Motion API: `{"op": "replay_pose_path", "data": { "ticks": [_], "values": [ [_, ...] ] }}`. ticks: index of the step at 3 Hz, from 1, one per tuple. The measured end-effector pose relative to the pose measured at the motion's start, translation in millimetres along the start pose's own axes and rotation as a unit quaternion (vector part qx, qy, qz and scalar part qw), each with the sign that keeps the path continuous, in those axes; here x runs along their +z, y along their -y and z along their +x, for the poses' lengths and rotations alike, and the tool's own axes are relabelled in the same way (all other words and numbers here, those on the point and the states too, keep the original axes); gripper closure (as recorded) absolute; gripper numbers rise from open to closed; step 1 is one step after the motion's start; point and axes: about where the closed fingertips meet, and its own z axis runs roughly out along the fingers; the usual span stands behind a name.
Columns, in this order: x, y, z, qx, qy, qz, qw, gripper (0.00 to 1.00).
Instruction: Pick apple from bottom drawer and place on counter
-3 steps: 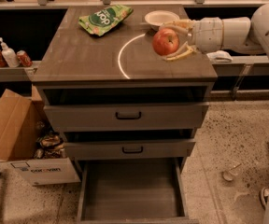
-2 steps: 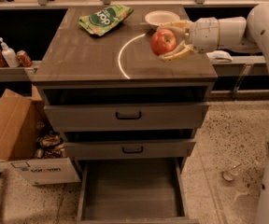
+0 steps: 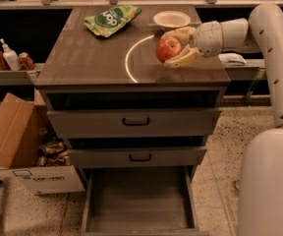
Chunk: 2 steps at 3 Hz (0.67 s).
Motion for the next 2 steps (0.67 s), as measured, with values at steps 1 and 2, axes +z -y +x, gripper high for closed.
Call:
{"op": "replay_pose_path", "data": {
  "ticks": [1, 2],
  "values": [
    [4.3, 4.6, 8.7, 0.016, -0.025, -0.028, 0.9992, 1.00],
    [6.6, 7.5, 12.8, 0.024, -0.062, -0.046, 0.9967, 1.00]
  ]
}}
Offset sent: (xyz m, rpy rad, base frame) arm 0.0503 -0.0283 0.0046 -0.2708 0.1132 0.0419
